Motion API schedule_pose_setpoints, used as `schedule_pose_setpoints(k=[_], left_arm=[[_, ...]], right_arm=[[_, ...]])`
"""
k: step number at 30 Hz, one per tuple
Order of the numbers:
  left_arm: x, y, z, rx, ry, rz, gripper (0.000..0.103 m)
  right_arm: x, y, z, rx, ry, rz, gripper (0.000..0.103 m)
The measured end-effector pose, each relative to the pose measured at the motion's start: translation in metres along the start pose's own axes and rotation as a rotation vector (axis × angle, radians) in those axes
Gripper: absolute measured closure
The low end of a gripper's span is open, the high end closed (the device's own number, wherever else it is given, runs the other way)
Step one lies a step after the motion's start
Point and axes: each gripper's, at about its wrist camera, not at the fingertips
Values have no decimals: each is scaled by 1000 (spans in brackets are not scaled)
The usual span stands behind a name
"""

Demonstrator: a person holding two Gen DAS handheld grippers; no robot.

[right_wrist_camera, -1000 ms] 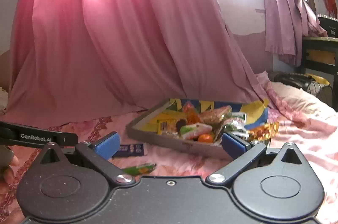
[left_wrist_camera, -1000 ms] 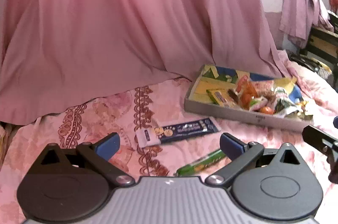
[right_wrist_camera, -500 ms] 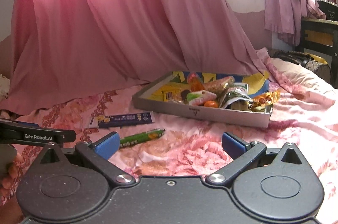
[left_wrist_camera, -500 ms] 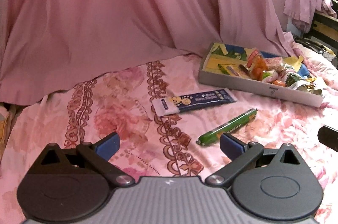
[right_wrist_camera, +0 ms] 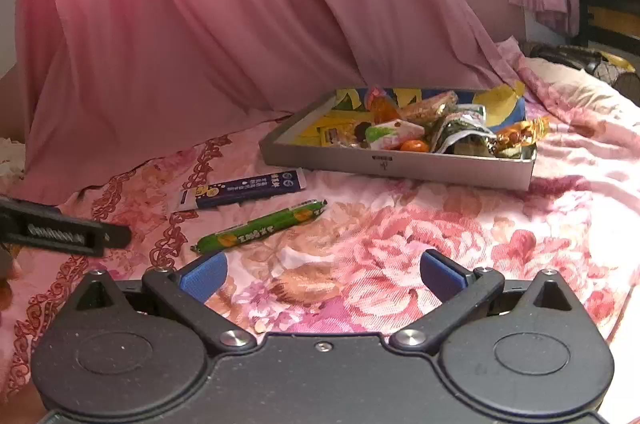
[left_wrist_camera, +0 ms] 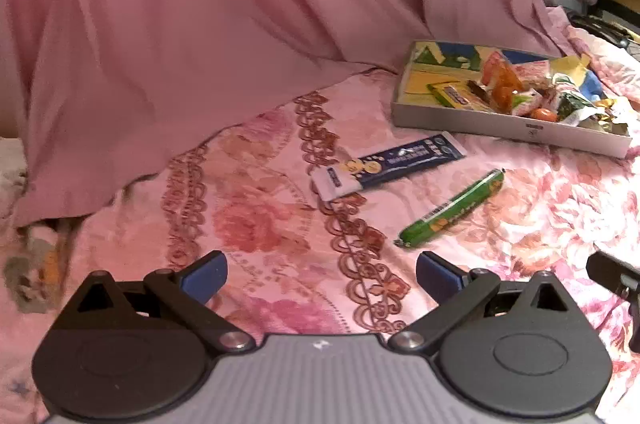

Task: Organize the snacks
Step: 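Withdraw both open tools from the box lid back toward the remaining snacks, then move left gripper over the navy Se Ca packet while right gripper approaches the green sausage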

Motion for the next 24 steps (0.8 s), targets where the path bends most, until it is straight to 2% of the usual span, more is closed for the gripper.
schedule_pose_setpoints(k=[6, 9, 12, 14, 19, 24], left_arm=[[14, 7, 29, 65, 43, -26, 0], [27, 5, 31, 96, 72, -67, 0], [40, -6, 23, 141, 97, -193, 0], [45, -14, 15, 160, 86, -279, 0], [53, -28, -17, 140, 68, -437, 0], [62, -21, -51, 99, 12, -495, 0]], right_arm=[[3, -4, 3, 79, 25, -60, 1], [3, -7, 5, 117, 39, -84, 1], [3, -10, 2, 131, 55, -103, 1], [3, -11, -1, 133, 66, -116, 1], [2, -13, -12, 133, 100, -131, 1], [-1, -6, -24, 126, 133, -106, 1]])
Point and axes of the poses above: each gripper's, at about its wrist camera, not at the fingertips, and z roughly against the way its jaws point, y to its left, x to its top, and after that the axes turned 11 degrees about y, right-handed
